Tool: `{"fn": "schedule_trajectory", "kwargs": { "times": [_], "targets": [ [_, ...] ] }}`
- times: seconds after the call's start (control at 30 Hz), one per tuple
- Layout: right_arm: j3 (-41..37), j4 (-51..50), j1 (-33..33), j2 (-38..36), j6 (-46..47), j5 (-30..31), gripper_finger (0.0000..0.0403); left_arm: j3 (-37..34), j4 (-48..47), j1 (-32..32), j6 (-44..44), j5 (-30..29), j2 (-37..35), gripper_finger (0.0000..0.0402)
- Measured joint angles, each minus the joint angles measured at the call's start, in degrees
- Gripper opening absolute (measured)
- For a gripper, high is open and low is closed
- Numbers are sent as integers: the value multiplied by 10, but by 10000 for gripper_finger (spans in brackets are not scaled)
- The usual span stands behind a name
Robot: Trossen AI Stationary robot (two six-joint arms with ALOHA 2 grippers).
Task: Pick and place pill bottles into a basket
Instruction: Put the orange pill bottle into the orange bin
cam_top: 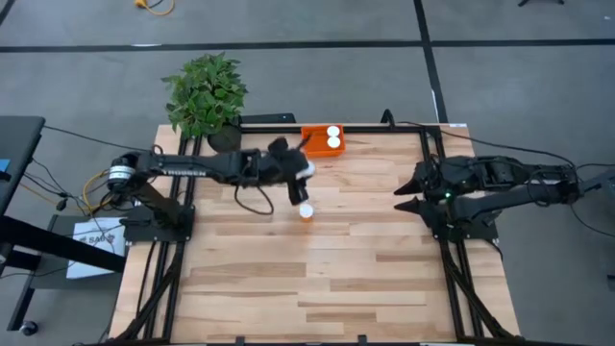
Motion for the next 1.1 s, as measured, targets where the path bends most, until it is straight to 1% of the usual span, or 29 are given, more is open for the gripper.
{"fn": "schedule_trajectory", "kwargs": {
  "times": [0.23,0.3,0.43,0.6,0.77,0.9,1.0,1.1],
  "targets": [
    [0,0,-70,-28,-1,1,232,19,4,65,-13,36,0,197],
    [0,0,-89,-33,-12,1,232,19,11,79,-13,42,0,196],
    [0,0,-128,-37,-31,1,232,19,31,105,-9,71,0,196],
    [0,0,-173,-35,-62,1,232,19,48,128,-7,83,0,196],
    [0,0,-220,-36,-85,3,232,19,78,130,17,89,3,195],
    [0,0,-253,-35,-86,3,232,37,77,129,5,94,29,195],
    [0,0,-273,-35,-90,2,232,68,74,125,5,94,65,195],
    [0,0,-290,-35,-91,2,232,117,70,123,3,104,110,195]
  ]
}}
